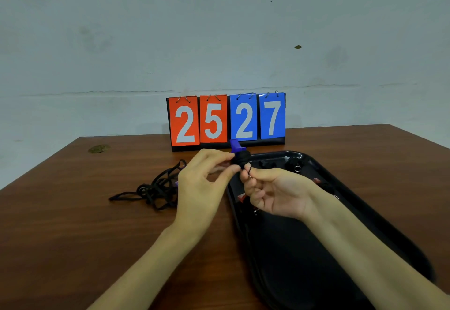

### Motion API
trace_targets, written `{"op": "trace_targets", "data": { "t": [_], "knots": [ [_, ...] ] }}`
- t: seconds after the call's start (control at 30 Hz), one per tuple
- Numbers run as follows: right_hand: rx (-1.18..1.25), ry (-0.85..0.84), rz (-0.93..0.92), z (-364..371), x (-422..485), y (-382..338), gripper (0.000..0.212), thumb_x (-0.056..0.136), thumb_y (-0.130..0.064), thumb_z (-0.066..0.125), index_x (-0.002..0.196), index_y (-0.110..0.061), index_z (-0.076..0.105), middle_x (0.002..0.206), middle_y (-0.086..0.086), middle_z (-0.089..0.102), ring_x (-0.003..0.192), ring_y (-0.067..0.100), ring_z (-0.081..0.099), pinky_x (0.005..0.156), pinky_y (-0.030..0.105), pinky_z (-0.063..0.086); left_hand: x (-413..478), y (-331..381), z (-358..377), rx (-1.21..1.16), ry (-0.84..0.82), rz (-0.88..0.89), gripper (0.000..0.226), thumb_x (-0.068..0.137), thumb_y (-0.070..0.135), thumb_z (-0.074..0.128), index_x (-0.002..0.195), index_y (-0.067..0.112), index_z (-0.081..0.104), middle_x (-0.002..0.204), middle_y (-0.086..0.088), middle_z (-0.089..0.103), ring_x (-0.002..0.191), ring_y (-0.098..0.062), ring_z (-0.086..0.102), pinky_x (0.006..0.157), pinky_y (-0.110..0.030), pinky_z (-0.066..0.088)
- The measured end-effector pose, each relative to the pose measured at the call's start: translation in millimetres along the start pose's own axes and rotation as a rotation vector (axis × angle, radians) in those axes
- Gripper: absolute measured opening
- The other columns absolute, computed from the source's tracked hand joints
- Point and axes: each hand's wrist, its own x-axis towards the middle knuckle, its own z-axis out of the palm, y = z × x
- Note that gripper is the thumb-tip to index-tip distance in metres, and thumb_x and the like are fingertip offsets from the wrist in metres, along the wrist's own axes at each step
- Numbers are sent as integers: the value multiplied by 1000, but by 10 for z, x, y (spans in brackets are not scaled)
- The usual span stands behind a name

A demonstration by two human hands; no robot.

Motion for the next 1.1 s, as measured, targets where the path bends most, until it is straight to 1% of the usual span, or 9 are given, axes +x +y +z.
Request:
{"op": "trace_targets", "data": {
  "t": [0.13, 0.27, 0.43, 0.5, 0.6, 0.73, 0.9, 1.03, 1.1],
  "knots": [
    [-32, 17, 10, -17, 14, 21, 10, 76, -12, 59, 80, -9, 68, 69, -1, 63, 51, 3, 54, 42, 11, 41, 26, -89, -44, 261, -27, 214, 16, 82, 2, 66, 98, 4, 70, 94, 0, 66, 90, -3, 59, 81, -9, 45],
    [-61, 66, 7, -37, 44, 41, 11, 90, -10, 53, 88, -10, 64, 68, -2, 64, 48, 3, 54, 43, 11, 40, 25, -168, -30, 500, -72, 353, 17, 86, 11, 58, 96, 1, 67, 91, -9, 66, 80, -13, 61, 77, -18, 47],
    [-62, 107, 23, -20, 51, 50, 12, 92, -10, 51, 89, -11, 63, 66, -2, 64, 46, 3, 53, 42, 11, 40, 59, -167, -17, 456, -104, 238, 21, 85, 19, 52, 90, 7, 68, 74, -1, 58, 64, -11, 51, 61, -23, 44],
    [-59, 102, 36, -22, 45, 46, 12, 92, -10, 51, 89, -11, 63, 66, -2, 63, 47, 3, 53, 42, 11, 40, 77, -155, -12, 240, -102, 50, 12, 85, 10, 58, 86, 9, 70, 65, 2, 51, 60, -8, 47, 59, -15, 40],
    [-8, 80, 65, -43, 47, 35, 12, 88, -10, 54, 83, -11, 65, 68, -1, 62, 49, 3, 53, 43, 12, 40, 87, -135, -22, 7, -142, -171, 21, 84, 2, 63, 84, 23, 68, 67, 4, 55, 62, -3, 48, 60, -10, 39],
    [4, 75, 68, -64, 43, 10, 14, 75, -10, 61, 67, -9, 72, 71, -1, 60, 50, 4, 53, 42, 15, 43, 80, -130, -35, 59, -251, -105, 19, 79, 17, 71, 93, 28, 65, 81, 7, 61, 79, -8, 57, 69, -18, 48],
    [-83, 95, 90, -60, 33, 17, 12, 90, -13, 54, 85, -9, 64, 66, -2, 61, 49, 3, 52, 43, 12, 40, 180, -134, -121, 101, -312, -20, 13, 80, 10, 70, 86, 21, 66, 86, 12, 58, 84, -5, 57, 71, -13, 46],
    [-59, 118, 90, -56, 36, 25, 11, 91, -13, 53, 87, -10, 63, 64, -2, 61, 48, 3, 51, 44, 12, 39, 122, -181, -97, 373, -404, 139, 9, 89, 13, 60, 97, 14, 61, 94, 8, 51, 80, -4, 52, 72, -14, 45],
    [-22, 114, 99, -48, 40, 35, 11, 90, -12, 53, 89, -10, 64, 66, -2, 61, 48, 3, 52, 44, 12, 39, 95, -175, -64, 329, -373, 79, 6, 89, 11, 58, 93, 16, 59, 91, 7, 50, 79, -3, 51, 70, -12, 43]
  ]
}}
